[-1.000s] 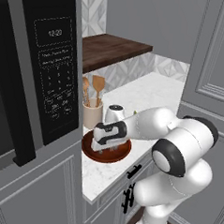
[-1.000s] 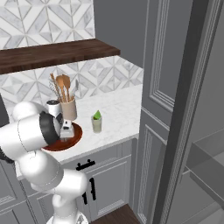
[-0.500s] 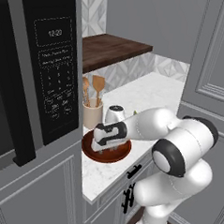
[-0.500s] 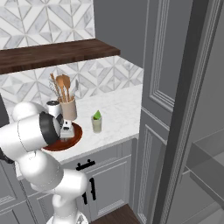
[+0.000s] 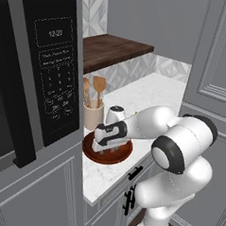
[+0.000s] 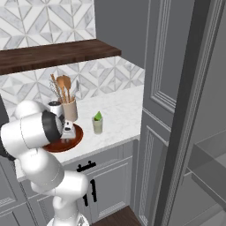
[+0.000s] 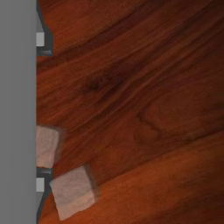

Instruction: Grab a lemon wedge from the fridge and one ice cube from the ice bowl, and put them in the glass of lemonade.

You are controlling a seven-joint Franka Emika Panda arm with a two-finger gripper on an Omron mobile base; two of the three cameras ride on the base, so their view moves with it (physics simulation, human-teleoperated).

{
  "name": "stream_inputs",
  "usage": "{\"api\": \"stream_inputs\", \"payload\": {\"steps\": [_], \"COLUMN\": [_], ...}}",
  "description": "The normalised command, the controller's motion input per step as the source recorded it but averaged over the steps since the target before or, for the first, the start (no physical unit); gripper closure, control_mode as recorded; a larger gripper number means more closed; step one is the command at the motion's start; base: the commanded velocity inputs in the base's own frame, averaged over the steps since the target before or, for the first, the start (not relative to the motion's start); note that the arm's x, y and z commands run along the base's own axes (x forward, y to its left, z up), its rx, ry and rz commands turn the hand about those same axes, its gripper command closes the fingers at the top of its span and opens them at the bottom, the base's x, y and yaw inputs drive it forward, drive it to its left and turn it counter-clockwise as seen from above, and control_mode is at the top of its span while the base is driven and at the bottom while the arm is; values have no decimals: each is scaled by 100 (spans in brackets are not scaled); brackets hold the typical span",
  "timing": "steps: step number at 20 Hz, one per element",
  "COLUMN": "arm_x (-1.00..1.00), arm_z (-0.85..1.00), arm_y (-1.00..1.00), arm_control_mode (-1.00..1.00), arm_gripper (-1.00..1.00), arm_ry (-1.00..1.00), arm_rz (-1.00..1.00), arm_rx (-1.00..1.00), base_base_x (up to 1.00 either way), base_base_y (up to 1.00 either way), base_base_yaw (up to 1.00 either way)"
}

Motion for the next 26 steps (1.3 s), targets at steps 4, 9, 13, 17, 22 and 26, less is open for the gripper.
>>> {"api": "stream_inputs", "payload": {"steps": [4, 9, 13, 17, 22, 26], "arm_x": [-5, 0, 0, 0, 0, 0], "arm_z": [-34, -5, 0, 0, 0, 0], "arm_y": [0, 0, 0, 0, 0, 0], "arm_control_mode": [-100, -100, -100, -100, -100, -100], "arm_gripper": [-100, -100, -100, -100, 100, 100], "arm_ry": [4, 0, 0, 0, 0, 0], "arm_rz": [0, 0, 0, 0, 0, 0], "arm_rx": [0, 0, 0, 0, 0, 0], "base_base_x": [0, 0, 0, 0, 0, 0], "base_base_y": [0, 0, 0, 0, 0, 0], "base_base_yaw": [0, 0, 0, 0, 0, 0]}}
